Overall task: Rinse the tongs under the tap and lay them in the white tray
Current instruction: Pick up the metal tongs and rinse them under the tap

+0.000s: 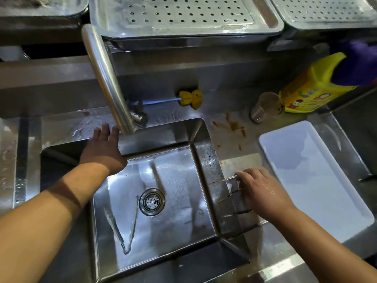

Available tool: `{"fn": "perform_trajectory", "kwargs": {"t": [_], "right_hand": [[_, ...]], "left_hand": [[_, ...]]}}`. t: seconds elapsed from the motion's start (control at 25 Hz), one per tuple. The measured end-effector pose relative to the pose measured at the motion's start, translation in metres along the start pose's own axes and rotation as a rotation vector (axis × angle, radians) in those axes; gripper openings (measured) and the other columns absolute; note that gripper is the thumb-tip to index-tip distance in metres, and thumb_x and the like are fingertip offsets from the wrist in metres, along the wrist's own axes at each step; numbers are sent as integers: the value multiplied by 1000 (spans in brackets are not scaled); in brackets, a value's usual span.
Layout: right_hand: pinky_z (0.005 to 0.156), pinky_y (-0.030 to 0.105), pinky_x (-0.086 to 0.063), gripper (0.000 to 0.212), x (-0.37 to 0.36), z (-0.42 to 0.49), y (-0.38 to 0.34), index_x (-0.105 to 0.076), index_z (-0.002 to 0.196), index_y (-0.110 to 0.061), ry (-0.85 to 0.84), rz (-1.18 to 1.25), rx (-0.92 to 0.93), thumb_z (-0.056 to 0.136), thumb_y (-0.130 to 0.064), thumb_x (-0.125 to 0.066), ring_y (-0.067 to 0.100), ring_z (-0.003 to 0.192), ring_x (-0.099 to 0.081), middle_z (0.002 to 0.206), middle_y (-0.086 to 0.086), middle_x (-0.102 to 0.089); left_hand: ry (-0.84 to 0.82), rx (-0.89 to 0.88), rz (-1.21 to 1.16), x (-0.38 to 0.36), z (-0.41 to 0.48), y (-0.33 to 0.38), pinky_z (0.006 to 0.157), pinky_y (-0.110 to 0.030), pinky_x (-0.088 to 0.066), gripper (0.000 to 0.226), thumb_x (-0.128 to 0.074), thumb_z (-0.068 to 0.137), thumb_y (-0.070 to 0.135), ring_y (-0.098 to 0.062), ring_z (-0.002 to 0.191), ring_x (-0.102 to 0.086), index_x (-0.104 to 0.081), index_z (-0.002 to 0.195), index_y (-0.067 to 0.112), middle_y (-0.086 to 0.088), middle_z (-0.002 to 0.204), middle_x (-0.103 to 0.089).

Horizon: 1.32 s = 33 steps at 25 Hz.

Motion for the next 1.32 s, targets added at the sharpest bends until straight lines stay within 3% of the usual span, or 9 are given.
{"fn": "perform_trajectory", "kwargs": {"t": [0.12, 0.2, 0.44, 0.56, 0.68, 0.8, 1.0, 1.2, 1.32], "right_hand": [[88, 42, -52, 41, 0, 6, -2, -72, 126, -19, 37, -40, 19, 85, -22, -69, 34, 98, -65, 111, 7, -73], [81, 40, -50, 34, 4, 10, -5, -72, 120, -21, 38, -63, 17, 86, -27, -68, 32, 91, -64, 103, 5, -72], [81, 37, -51, 45, 22, 19, -31, -59, 130, -33, -2, -16, 33, 86, -41, -64, 24, 106, -59, 118, -5, -65], [82, 35, -49, 45, 37, 30, -62, -57, 131, -29, 20, 81, 127, 89, -45, -65, 22, 109, -59, 120, -6, -63], [73, 36, -49, 36, 55, 46, -97, -56, 114, -23, 44, 114, 215, 86, -44, -66, 25, 98, -63, 109, -3, -65], [63, 39, -40, 34, 72, 70, -130, -43, 101, -22, 55, 121, 262, 82, -39, -65, 31, 85, -63, 98, 2, -62], [58, 39, -46, 45, 101, 112, -170, -46, 120, -20, 103, 113, 349, 84, -42, -65, 37, 85, -69, 110, 8, -68], [61, 34, -37, 37, 112, 135, -185, -53, 115, -23, 66, 313, 354, 86, -43, -66, 24, 76, -53, 92, -1, -59], [61, 35, -43, 31, 109, 141, -197, -54, 99, -28, 5, 423, 332, 83, -54, -57, 25, 77, -58, 85, -2, -61]], "left_hand": [[-9, 5, -13, 0, 0, 0, 130, -45, -16, 100, -68, 94, 36, -34, 162, -1, -2, 168, 22, -12, 176, 5], [-13, 1, -12, 0, -1, -1, 130, -45, -15, 100, -67, 94, 35, -33, 162, 2, -1, 168, 22, -11, 176, 5], [-41, -27, -88, 1, 4, -7, 129, -45, -18, 95, -69, 92, 30, -29, 162, 6, -12, 167, 19, -9, 177, 1], [-73, -32, -146, 1, 5, -12, 130, -42, -16, 98, -68, 91, 26, -26, 162, 8, -8, 168, 24, -2, 177, 8], [-117, -42, -195, 1, 6, -15, 130, -41, -14, 101, -66, 91, 23, -23, 162, 12, 1, 167, 28, 1, 176, 16], [-133, -49, -186, 0, 7, -19, 130, -39, -13, 102, -63, 91, 23, -23, 161, 14, 4, 167, 27, 1, 175, 18], [-100, -59, -217, -4, 9, -22, 129, -37, -12, 98, -61, 91, 23, -22, 161, 14, 1, 167, 27, 2, 175, 16], [-35, -52, -306, -7, 6, -23, 128, -37, -9, 91, -65, 94, 33, -22, 162, 9, -11, 168, 24, 1, 177, 7], [65, -6, -448, -1, 0, -24, 125, -36, -23, 65, -60, 99, 30, -25, 159, -19, -39, 160, 22, -4, 174, -23]]}}
Point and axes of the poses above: each hand's wrist, its own z-axis towards the middle knuckle, its own x-axis out of the back of the hand, y = z × x, the point moved 4 cm from there along z, towards the middle knuckle
